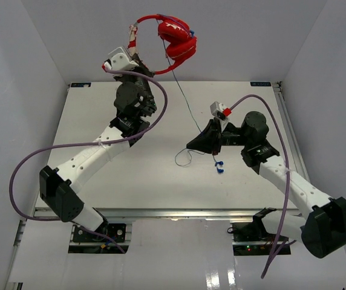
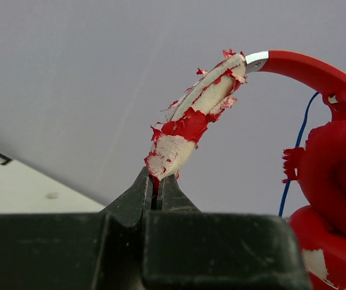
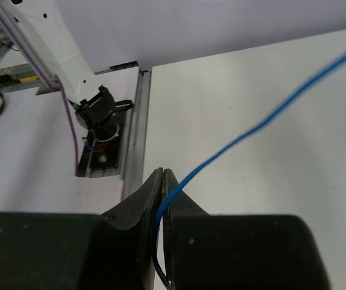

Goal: Wrap the headphones

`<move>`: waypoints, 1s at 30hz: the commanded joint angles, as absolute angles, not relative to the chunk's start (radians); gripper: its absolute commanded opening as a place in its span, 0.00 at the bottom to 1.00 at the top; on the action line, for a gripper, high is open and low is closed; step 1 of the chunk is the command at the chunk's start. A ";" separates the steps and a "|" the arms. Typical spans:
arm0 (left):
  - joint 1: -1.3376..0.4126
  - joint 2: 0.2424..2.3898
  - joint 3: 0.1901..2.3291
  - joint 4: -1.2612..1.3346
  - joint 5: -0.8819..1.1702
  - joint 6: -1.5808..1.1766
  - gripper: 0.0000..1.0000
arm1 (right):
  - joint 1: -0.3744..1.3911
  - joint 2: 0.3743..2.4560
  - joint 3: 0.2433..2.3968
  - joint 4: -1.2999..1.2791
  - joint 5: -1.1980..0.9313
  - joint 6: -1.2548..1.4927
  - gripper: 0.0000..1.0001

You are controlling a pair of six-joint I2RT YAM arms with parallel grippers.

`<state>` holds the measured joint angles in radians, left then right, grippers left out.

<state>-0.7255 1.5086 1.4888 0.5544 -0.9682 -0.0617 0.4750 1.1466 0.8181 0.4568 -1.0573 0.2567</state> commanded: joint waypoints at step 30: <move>-0.709 1.211 0.769 0.336 -0.228 0.040 0.00 | 0.623 1.269 1.422 -0.190 0.086 -0.701 0.08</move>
